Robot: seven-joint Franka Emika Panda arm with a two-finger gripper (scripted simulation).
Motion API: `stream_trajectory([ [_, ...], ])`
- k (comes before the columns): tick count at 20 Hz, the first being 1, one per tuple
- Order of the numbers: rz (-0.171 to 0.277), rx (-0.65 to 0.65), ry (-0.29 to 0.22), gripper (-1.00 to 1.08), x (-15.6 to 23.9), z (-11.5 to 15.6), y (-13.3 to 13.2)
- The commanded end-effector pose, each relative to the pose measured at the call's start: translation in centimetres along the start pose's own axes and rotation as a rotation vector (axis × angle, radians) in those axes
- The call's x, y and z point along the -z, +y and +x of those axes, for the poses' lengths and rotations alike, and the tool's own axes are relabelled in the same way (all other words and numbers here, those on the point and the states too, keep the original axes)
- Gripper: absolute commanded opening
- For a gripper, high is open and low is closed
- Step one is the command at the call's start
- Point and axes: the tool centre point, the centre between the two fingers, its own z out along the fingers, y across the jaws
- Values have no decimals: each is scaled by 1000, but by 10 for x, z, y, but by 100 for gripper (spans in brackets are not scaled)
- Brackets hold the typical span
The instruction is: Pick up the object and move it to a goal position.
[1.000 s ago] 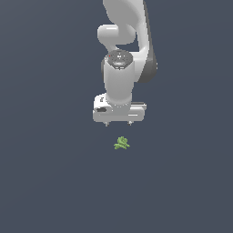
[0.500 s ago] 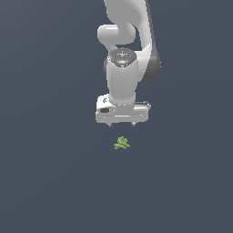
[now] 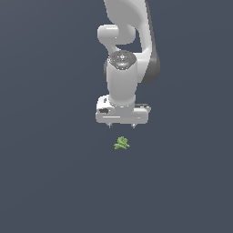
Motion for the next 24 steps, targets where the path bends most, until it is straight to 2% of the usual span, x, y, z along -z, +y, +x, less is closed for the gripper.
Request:
stream_trajectory([
  [1,0,-37,-2,100,-3,0,0],
  [7,0,-164,-6,100,-13,2,0],
  [24,-10,-628,-17,100,-47,6,0],
])
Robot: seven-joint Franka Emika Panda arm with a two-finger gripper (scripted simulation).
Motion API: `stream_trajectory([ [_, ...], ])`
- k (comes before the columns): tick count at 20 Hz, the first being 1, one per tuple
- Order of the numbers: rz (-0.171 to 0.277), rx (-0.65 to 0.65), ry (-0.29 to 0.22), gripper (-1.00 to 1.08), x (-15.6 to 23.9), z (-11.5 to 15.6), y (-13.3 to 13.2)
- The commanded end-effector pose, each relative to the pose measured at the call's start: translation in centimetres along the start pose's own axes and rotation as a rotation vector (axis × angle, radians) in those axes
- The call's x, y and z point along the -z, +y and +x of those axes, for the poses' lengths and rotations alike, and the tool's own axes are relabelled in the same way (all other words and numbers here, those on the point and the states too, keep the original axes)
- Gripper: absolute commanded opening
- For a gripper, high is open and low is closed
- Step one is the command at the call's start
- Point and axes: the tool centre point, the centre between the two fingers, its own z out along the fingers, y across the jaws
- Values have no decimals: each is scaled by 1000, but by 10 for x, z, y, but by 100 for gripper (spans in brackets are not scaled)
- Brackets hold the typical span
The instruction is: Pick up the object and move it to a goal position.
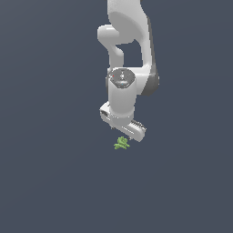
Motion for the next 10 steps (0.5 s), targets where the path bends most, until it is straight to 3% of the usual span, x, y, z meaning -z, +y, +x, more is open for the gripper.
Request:
stream_trajectory([
  [1,-2,-70,0,100,-5,1,0],
  [10,-12,-315,2,100,-23,3,-1],
])
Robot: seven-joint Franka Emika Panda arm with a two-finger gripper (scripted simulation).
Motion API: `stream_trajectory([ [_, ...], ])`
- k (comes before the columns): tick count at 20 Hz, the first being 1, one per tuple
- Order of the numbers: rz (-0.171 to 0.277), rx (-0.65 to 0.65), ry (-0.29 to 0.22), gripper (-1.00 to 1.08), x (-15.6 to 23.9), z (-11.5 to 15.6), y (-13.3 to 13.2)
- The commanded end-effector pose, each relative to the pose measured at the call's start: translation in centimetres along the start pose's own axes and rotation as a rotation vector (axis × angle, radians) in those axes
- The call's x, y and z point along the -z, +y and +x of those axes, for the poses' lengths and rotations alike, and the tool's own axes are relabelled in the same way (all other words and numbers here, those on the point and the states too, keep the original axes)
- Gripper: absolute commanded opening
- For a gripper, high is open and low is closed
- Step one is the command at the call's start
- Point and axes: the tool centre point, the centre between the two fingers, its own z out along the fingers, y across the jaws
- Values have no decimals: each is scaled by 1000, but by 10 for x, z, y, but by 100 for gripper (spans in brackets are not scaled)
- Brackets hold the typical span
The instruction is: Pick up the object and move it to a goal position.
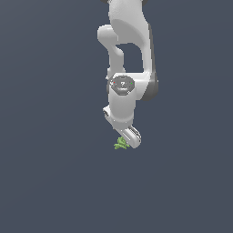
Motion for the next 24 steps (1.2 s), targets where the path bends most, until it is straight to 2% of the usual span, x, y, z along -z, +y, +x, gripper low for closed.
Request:
stream_trajectory([
  [1,-3,-70,2,100,-5,1,0],
  [13,-11,-317,11,100,-22,3,-1],
  [24,-13,-368,13,100,-26,3,-1],
])
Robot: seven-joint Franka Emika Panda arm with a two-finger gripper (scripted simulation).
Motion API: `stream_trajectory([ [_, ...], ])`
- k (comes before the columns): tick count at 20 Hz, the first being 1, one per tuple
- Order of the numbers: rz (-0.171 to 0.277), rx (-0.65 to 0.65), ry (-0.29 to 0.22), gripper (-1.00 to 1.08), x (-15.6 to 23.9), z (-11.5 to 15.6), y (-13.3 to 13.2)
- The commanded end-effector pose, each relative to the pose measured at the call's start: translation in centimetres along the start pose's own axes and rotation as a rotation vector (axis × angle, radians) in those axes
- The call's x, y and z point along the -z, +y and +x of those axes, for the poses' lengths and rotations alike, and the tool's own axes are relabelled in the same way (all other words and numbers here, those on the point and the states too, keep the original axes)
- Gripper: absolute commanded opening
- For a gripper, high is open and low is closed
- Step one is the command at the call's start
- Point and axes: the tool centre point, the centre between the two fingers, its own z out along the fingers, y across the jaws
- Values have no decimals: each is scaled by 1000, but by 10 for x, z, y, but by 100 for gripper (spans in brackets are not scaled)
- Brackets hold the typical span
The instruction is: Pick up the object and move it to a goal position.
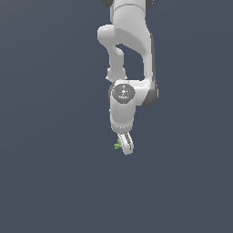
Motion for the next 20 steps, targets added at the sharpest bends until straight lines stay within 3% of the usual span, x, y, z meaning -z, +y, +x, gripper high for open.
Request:
stream_trajectory([
  [1,0,0,0,100,-1,0,0],
  [16,0,-5,0,100,-50,0,0],
  [17,0,-5,0,-100,-50,0,0],
  [20,0,-5,0,-100,-50,0,0],
])
